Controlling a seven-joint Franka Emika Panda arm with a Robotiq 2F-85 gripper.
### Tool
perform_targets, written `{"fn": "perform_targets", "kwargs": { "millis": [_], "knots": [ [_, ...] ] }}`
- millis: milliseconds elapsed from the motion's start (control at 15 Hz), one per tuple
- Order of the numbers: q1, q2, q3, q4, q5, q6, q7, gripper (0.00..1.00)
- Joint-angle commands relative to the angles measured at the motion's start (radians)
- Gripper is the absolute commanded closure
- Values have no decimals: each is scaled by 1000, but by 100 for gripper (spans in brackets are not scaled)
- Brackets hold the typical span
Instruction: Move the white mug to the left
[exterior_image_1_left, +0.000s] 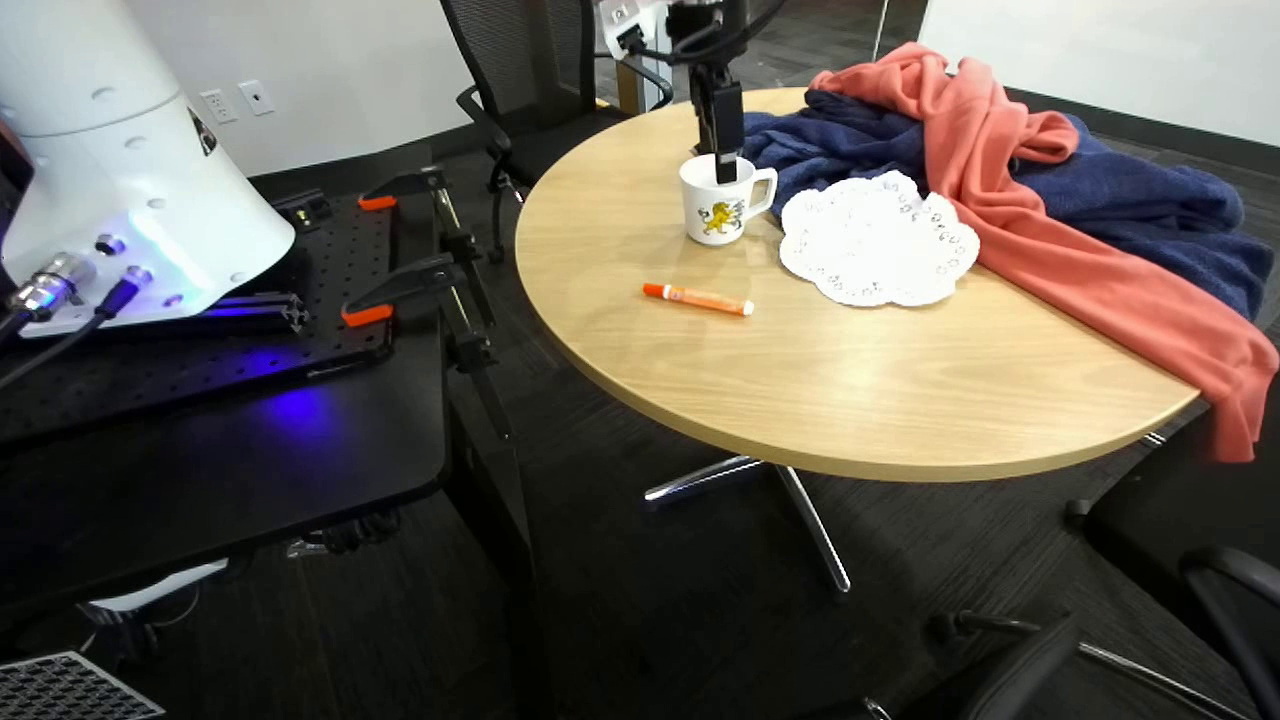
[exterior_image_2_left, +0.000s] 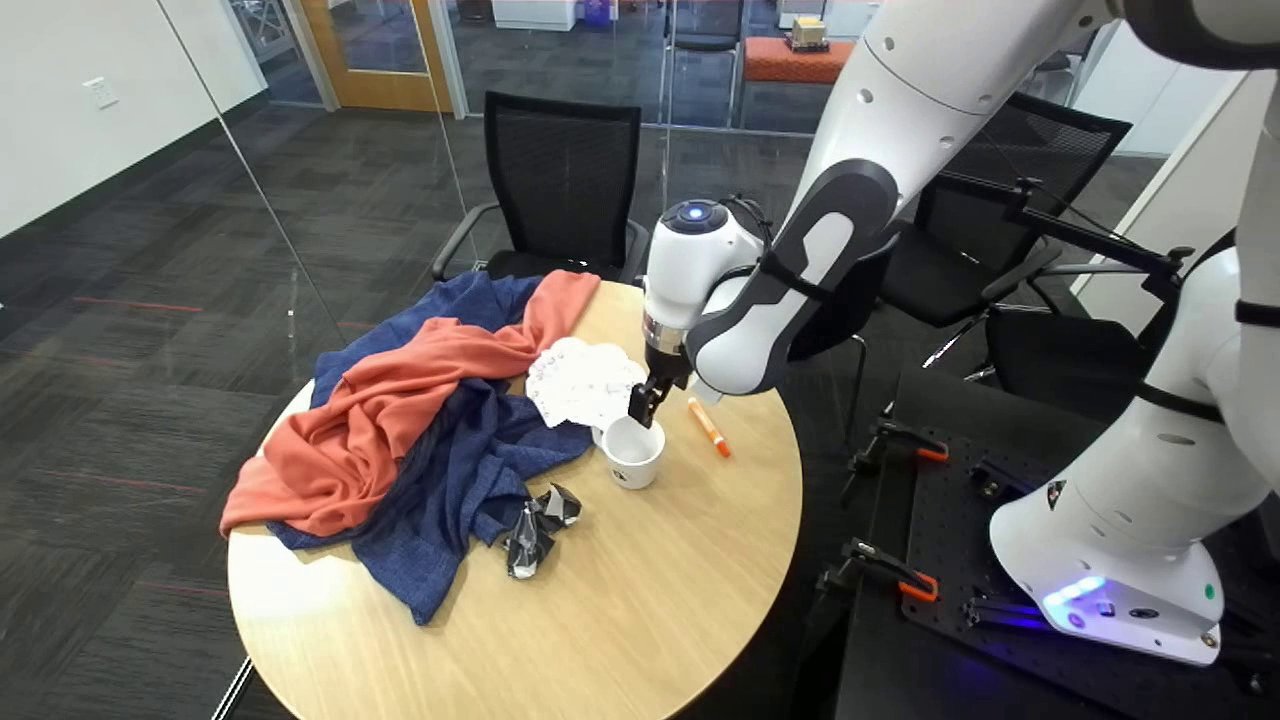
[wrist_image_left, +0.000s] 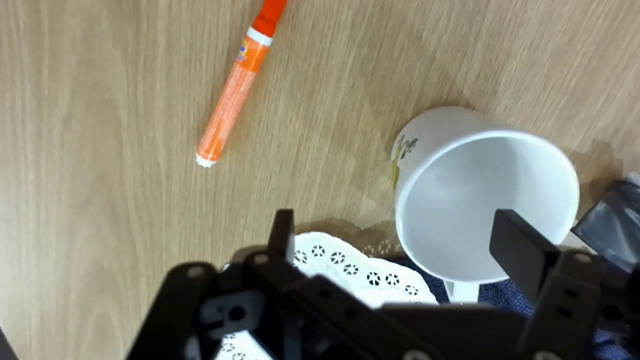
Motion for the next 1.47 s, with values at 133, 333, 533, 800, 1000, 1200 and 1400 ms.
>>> {"fn": "perform_targets", "kwargs": {
  "millis": [133, 333, 533, 800, 1000, 1200, 1400],
  "knots": [
    [20, 86, -17, 61, 47, 32, 19, 0],
    [31, 116, -24, 84, 53, 36, 25, 0],
    [40, 138, -30, 102, 53, 35, 28, 0],
    [58, 165, -46, 122, 53, 30, 34, 0],
    [65, 186, -55, 137, 56, 23, 47, 0],
    [67, 204, -59, 151, 55, 15, 45, 0],
    [73, 219, -66, 162, 55, 14, 45, 34]
  ]
}}
